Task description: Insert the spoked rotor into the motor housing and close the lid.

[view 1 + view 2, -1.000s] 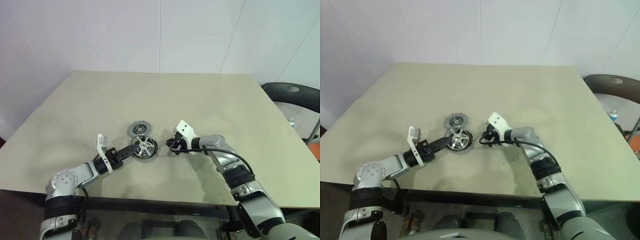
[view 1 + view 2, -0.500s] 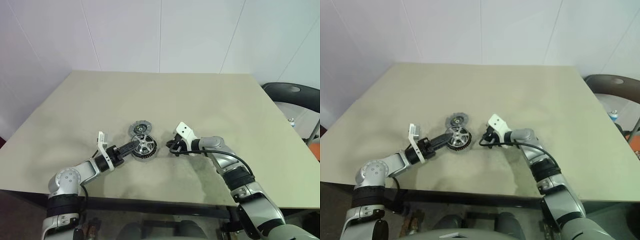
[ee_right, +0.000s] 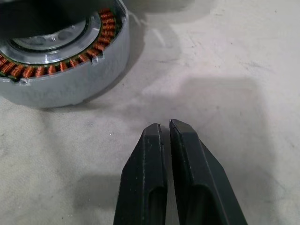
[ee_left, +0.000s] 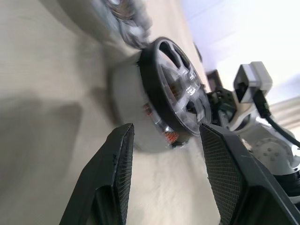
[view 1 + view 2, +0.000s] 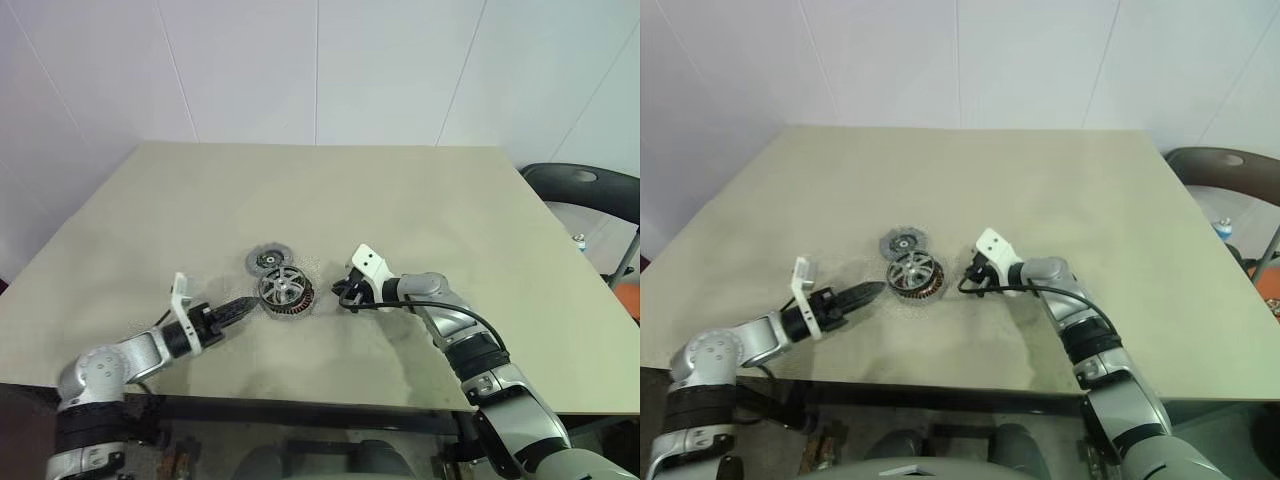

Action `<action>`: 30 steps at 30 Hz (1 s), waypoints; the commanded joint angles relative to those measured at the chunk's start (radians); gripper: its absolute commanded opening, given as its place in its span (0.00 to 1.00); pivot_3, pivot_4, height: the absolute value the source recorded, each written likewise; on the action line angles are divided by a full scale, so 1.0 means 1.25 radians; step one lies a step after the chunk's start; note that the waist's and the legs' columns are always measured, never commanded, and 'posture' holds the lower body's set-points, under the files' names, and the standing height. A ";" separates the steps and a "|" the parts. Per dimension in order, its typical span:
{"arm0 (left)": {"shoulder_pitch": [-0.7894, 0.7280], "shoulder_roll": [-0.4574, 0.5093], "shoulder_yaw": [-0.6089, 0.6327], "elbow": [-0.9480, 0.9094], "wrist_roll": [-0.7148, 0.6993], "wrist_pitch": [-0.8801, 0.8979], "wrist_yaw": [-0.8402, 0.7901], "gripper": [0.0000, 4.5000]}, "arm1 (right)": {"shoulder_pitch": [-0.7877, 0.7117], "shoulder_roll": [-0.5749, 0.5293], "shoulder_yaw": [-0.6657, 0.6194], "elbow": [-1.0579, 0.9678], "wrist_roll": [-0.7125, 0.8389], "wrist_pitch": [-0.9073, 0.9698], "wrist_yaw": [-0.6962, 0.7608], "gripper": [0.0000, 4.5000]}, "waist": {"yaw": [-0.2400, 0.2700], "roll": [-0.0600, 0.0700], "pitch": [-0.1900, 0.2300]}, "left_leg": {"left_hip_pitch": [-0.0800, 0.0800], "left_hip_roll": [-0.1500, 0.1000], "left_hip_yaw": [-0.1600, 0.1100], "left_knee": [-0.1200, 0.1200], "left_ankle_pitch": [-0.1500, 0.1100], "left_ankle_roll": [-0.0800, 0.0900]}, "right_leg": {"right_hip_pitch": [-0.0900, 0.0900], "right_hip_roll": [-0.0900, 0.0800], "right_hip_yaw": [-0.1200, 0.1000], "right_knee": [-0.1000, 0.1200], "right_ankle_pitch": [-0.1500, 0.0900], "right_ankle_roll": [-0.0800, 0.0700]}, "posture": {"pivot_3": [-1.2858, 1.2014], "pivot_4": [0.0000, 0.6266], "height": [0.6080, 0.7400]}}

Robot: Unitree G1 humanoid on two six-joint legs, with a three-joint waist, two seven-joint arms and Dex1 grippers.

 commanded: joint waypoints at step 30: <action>0.023 0.195 -0.073 -0.207 0.134 -0.175 -0.163 0.54 | -0.143 0.039 0.061 -0.036 0.066 -0.011 0.186 0.04 | -0.002 0.005 0.003 | -0.001 0.000 0.000 -0.002 0.000 0.000 | -0.001 0.000 0.000 -0.001 -0.001 -0.002 | 0.52 0.00 1.00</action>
